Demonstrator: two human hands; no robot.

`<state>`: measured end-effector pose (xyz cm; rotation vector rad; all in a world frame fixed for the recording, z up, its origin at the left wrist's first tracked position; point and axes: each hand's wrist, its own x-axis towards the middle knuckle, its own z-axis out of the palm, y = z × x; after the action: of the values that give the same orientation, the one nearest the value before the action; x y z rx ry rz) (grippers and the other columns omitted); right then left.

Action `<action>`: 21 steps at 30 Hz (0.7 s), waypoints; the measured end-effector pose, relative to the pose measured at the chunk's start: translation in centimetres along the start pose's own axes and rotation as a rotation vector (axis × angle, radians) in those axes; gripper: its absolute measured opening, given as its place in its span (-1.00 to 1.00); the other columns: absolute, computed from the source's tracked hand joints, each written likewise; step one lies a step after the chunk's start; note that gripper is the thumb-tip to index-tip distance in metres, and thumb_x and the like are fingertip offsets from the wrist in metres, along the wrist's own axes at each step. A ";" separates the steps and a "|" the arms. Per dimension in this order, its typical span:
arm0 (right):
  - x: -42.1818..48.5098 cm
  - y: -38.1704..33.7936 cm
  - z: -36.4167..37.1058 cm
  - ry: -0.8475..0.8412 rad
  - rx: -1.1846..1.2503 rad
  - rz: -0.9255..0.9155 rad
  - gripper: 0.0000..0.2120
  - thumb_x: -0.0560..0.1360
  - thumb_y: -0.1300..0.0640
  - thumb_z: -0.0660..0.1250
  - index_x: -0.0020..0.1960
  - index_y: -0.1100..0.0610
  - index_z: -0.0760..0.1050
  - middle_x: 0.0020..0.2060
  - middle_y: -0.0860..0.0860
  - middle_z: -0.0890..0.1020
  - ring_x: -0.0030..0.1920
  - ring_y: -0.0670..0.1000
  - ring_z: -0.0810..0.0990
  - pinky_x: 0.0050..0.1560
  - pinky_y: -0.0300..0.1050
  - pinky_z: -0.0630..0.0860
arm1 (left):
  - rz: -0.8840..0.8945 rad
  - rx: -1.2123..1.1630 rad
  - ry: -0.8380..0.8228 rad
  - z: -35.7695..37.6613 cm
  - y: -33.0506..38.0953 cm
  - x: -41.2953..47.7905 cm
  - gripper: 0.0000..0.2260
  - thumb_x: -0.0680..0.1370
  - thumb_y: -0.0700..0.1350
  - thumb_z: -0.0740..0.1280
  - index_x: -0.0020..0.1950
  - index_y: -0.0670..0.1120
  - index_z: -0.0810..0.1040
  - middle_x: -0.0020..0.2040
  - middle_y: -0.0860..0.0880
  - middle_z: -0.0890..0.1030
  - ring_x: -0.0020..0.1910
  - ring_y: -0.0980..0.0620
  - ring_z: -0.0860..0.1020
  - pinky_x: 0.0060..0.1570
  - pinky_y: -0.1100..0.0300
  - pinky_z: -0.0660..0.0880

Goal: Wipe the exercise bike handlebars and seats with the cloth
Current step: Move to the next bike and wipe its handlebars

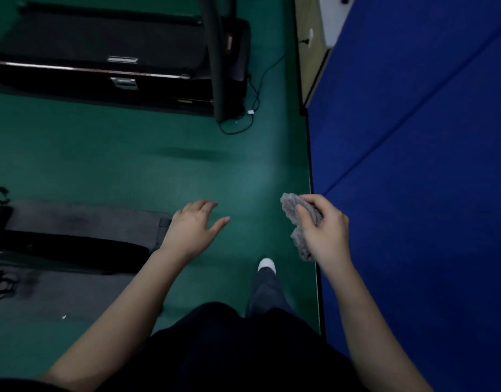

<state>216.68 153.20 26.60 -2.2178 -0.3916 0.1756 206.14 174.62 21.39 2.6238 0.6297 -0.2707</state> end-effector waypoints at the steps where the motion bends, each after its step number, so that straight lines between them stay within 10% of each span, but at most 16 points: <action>1: 1.7 0.3 -0.3 -0.025 -0.003 -0.015 -0.88 0.54 0.18 0.33 0.06 0.12 0.58 -0.14 -0.11 0.62 -0.12 -0.12 0.58 -0.07 -0.19 0.54 | -0.036 0.001 0.014 -0.2 0.5 0.9 -0.49 0.58 0.19 0.16 0.41 -0.09 0.37 0.38 -0.07 0.44 0.36 -0.08 0.36 0.33 0.04 0.27; 21: 23.5 0.8 -0.6 -0.289 0.001 -0.185 -0.88 0.53 0.17 0.34 0.04 0.12 0.60 -0.13 -0.07 0.62 -0.05 0.01 0.58 -0.02 -0.05 0.53 | -0.375 -0.091 0.216 -2.3 5.8 11.6 -0.44 0.55 0.28 0.14 0.38 -0.06 0.42 0.40 -0.03 0.42 0.39 -0.05 0.34 0.38 0.02 0.18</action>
<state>239.14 160.23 26.55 -2.1446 -0.7506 0.3975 219.26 175.49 22.30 2.4510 1.1813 -0.0653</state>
